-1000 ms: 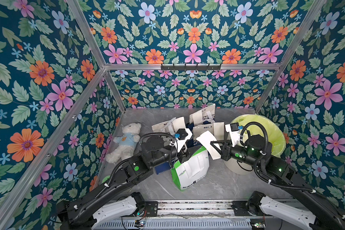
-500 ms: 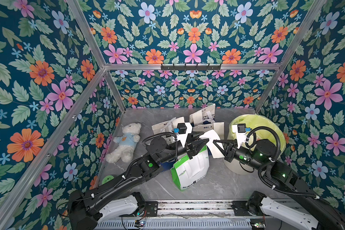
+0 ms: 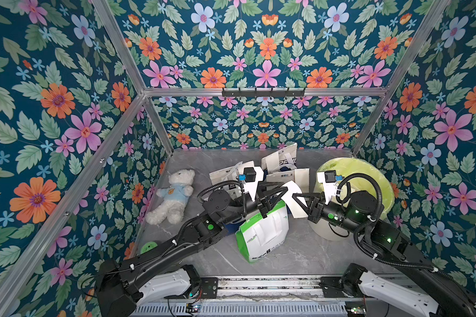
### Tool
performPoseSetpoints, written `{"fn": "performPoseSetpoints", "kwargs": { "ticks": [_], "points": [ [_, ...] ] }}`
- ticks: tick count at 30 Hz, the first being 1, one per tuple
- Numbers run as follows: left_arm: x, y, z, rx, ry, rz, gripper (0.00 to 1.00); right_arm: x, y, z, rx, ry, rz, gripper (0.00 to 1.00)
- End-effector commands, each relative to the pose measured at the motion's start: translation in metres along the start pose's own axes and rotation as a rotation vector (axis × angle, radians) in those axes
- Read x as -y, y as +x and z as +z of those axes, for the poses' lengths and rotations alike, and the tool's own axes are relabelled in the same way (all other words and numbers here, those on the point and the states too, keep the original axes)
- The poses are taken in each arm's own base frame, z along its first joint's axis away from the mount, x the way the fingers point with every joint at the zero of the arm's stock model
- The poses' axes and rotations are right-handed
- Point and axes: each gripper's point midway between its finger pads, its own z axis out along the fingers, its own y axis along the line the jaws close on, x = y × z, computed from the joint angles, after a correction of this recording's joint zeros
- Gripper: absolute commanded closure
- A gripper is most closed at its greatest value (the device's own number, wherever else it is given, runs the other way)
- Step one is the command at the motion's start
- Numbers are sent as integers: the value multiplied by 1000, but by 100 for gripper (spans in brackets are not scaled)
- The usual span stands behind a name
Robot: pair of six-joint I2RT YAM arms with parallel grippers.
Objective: Shred takeout receipts and throw away
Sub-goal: Shred the takeout receipt.
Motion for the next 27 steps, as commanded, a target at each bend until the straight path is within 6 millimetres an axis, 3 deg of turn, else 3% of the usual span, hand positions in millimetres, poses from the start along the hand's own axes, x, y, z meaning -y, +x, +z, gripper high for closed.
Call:
{"fn": "performPoseSetpoints", "kwargs": {
  "ticks": [1, 4, 8, 12, 16, 19, 23, 25, 27],
  "points": [
    [2, -6, 0, 21, 5, -15, 61, -5, -7, -2, 24, -18, 3, 100],
    [0, -5, -3, 24, -8, -17, 58, -5, -7, -3, 26, -16, 4, 100],
    [0, -8, -6, 41, -8, -23, 63, -5, -6, -2, 21, -17, 7, 100],
    [2, -8, -3, 31, 5, -29, 76, -6, -6, 0, 19, -20, 10, 100],
    [5, 1, 8, -32, 33, -32, 100, -2, -5, 1, 14, -3, 19, 100],
    [5, 2, 13, -53, 35, -29, 100, 0, -4, 2, -1, 13, 19, 100],
    [5, 3, 12, -79, 25, -3, 100, -1, 0, -3, -53, 32, -15, 42],
    [5, 5, 10, -104, 20, 14, 100, -1, 2, -7, -80, 47, -45, 29],
    [7, 7, 7, -128, 23, 28, 100, -3, 1, -14, -100, 57, -82, 26]
  ]
}}
